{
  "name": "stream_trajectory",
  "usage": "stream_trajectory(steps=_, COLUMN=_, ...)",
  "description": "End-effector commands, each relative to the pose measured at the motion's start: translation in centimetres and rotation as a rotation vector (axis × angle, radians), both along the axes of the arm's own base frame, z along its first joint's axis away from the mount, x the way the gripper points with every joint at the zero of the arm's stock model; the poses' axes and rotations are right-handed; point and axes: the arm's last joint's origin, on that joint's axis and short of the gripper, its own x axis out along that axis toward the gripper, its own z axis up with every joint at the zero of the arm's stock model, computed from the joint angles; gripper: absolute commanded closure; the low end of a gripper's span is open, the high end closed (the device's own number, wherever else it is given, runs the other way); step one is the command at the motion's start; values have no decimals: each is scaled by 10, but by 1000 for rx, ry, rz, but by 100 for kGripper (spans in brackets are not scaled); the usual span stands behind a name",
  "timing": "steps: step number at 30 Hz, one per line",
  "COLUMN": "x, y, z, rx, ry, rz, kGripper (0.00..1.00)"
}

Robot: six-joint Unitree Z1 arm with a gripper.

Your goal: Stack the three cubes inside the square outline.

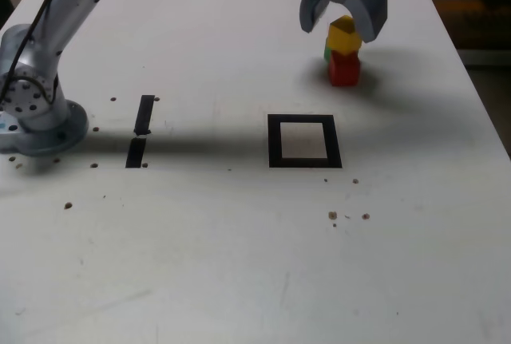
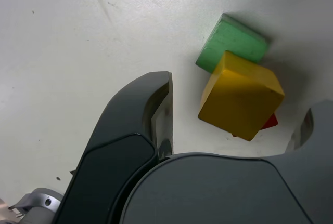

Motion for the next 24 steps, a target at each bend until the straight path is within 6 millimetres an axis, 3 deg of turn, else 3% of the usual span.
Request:
stream_trajectory(steps=1, x=1, y=0, z=-4, rx=0, ry=10, rz=-1, kGripper=15)
stream_trajectory(steps=5, x=3, y=2, z=-8, rx=6, ry=16, rz=-1, kGripper=27)
stream_trajectory(steps=11, x=5, y=2, z=-8, rx=-9, ry=-10, rz=7, kGripper=55)
stream_trajectory(steps=19, x=10, y=2, z=-10, rx=-58, ry=-53, rz=18, kGripper=68)
stream_trajectory(steps=24, x=1, y=-1, z=7, rx=-46, ry=-77, rz=35, kGripper=73)
